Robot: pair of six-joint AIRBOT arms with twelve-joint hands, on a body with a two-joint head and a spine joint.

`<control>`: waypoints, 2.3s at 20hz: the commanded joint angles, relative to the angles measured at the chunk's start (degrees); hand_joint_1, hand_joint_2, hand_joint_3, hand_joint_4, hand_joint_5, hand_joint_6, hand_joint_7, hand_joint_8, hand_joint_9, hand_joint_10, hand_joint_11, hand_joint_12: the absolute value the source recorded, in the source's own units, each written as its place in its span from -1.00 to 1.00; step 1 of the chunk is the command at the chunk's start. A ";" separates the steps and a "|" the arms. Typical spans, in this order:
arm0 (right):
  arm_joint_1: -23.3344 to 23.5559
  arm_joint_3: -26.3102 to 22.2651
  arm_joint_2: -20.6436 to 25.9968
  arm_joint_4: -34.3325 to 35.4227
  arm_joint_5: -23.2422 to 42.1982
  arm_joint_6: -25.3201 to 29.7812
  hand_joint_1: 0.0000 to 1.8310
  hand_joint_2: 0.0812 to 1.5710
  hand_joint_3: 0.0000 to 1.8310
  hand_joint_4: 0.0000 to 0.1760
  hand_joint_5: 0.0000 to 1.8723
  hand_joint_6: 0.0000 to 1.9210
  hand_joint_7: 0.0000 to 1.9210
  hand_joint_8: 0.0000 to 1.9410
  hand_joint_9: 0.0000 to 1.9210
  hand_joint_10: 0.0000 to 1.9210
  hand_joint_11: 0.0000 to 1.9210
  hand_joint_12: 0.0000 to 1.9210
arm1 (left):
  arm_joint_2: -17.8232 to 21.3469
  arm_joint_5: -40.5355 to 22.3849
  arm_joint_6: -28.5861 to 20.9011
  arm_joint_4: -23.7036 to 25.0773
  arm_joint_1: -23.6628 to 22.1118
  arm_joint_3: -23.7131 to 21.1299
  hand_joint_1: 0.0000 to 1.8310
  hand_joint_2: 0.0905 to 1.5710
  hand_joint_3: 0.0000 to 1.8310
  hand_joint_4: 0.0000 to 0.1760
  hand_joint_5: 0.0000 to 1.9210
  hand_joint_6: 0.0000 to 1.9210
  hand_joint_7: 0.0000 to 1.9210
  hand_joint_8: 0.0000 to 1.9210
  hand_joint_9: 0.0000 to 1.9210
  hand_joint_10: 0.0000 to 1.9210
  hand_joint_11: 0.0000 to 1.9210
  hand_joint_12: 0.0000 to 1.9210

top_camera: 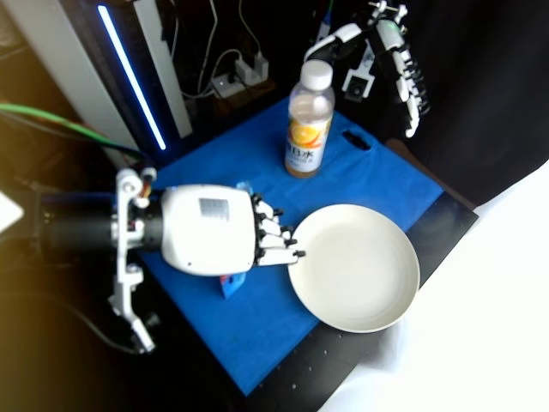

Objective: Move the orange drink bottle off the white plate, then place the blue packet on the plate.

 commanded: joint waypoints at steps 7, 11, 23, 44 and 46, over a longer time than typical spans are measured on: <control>0.24 1.83 -1.65 2.83 -0.38 0.34 0.34 0.40 -1.00 -1.00 0.13 -0.14 -0.08 0.21 -0.45 0.24 -0.70 0.63 | -0.65 -7.94 -0.33 -3.39 0.84 -0.25 -0.35 -0.15 -1.00 0.27 -1.00 -1.00 -1.00 -1.00 -0.91 -1.00 -1.00 -0.62; 0.23 2.02 -1.77 3.53 -0.44 0.34 0.34 0.38 -1.00 -1.00 0.16 -0.14 -0.06 0.14 -0.40 0.16 -0.68 0.63 | -0.49 -8.03 -0.32 -3.93 1.63 -0.32 -0.36 -0.17 -1.00 0.39 -1.00 -1.00 -1.00 -1.00 -0.92 -1.00 -1.00 -0.65; 8.62 5.56 -3.72 6.66 0.30 -1.09 0.34 0.40 -1.00 -1.00 0.06 -0.12 0.00 0.20 -0.28 0.15 -0.61 0.71 | 1.77 -9.65 0.38 -7.02 6.79 -1.78 -0.37 -0.16 -1.00 1.00 -1.00 -1.00 -0.99 -1.00 -0.97 -1.00 -1.00 -0.79; 9.15 25.81 -21.75 12.94 -4.70 -1.76 0.28 0.29 -1.00 -1.00 0.23 -0.29 -0.12 0.45 -0.20 0.83 -0.32 1.00 | 3.21 -13.83 0.92 -7.55 8.60 -3.69 -0.71 0.17 -0.98 1.00 -1.00 -1.00 -0.94 -0.99 -0.97 -0.99 -0.99 -0.91; 9.15 27.24 -22.61 13.38 -4.75 -1.76 0.29 0.29 -1.00 -1.00 0.23 -0.29 -0.17 0.63 -0.19 0.95 -0.21 1.00 | 3.24 -14.31 0.92 -7.56 8.59 -3.74 -0.71 0.22 -0.99 1.00 -1.00 -1.00 -0.94 -0.99 -0.97 -0.99 -0.99 -0.94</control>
